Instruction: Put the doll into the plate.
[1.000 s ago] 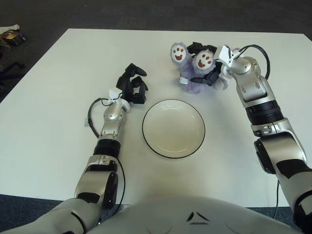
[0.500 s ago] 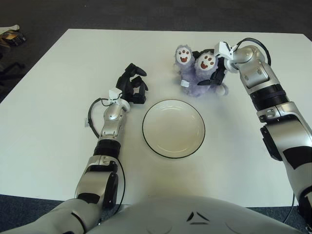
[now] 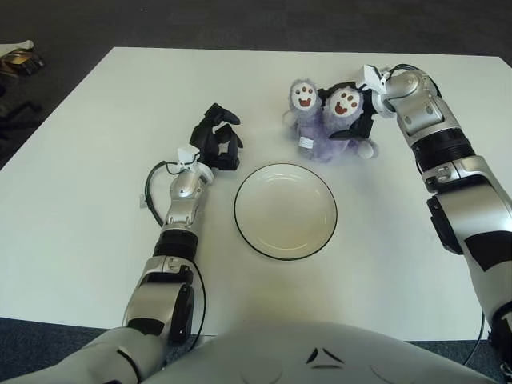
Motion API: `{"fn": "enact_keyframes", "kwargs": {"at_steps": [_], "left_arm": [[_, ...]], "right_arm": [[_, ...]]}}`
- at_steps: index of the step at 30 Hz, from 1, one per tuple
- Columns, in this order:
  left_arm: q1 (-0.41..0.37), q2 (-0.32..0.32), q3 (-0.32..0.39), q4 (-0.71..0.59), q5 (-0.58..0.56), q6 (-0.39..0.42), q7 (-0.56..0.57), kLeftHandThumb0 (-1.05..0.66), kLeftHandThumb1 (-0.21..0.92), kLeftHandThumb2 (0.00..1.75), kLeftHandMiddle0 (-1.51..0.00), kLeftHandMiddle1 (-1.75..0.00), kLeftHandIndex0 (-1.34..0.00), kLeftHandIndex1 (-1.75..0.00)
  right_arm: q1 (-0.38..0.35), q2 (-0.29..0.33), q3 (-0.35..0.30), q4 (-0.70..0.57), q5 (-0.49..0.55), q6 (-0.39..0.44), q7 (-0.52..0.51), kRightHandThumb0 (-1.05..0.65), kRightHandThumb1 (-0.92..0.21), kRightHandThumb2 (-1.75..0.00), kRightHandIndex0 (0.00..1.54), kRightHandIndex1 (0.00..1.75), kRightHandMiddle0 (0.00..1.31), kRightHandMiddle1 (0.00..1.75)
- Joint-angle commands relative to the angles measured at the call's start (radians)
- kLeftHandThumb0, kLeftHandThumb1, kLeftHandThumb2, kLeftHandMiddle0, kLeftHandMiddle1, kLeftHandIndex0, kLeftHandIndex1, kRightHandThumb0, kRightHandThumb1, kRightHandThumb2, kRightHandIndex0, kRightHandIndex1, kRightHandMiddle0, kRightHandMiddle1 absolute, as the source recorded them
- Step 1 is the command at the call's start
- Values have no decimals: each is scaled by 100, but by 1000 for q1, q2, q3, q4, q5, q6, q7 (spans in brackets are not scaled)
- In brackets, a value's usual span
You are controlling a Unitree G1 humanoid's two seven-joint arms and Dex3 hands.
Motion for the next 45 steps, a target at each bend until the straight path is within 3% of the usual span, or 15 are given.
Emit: {"fn": "enact_keyframes", "kwargs": {"at_steps": [1,4,9,13,14,17,20,24,33,37,45], "left_arm": [[65,-19,4,16,-14,15,6,-1,26,139,-71,-169,-39,-175],[67,-22,4,9,-17,19,5,-1,26,138,-71,-169,-39,-175],[72,-20,1,0,-20,21,4,-1,27,136,-71,-168,-38,-175],[75,-19,1,-5,-22,21,2,-1,28,135,-70,-167,-38,-175],[75,-18,1,-5,-22,19,2,-1,28,135,-70,-167,-37,-175],[77,-17,2,-8,-22,18,1,-1,29,134,-70,-166,-37,-175],[78,-18,3,-10,-24,19,0,-1,29,134,-70,-166,-37,-175],[81,-18,4,-17,-28,23,-1,-1,29,134,-70,-167,-37,-175],[82,-17,4,-20,-33,30,-5,-1,28,136,-70,-168,-38,-175],[81,-15,3,-18,-33,28,-7,-1,29,135,-70,-167,-37,-175],[82,-13,3,-21,-34,26,-9,-1,30,133,-69,-167,-37,-175]], "right_arm": [[40,13,15,42,8,-8,47,-9,2,-133,0,53,0,101],[50,12,9,58,11,-42,34,-4,6,-137,0,65,0,110],[68,18,4,140,1,-153,-9,-1,2,-145,0,136,1,158],[78,15,-5,141,-4,-233,-54,-3,-2,-145,0,166,6,171],[82,15,-7,144,-8,-250,-73,-3,-3,-145,4,168,10,172],[90,13,-9,150,-14,-277,-108,29,-26,-131,38,172,30,174],[101,5,-5,127,-28,-285,-143,40,-31,-129,51,174,44,174],[112,-4,4,98,-48,-273,-173,46,-30,-133,59,174,56,175],[140,0,-24,47,-44,-196,-235,55,-13,-153,75,175,76,175],[163,2,-44,21,-36,-177,-284,57,-10,-157,79,175,84,175],[162,15,-81,24,16,-84,-262,57,-9,-159,80,175,95,175]]}}
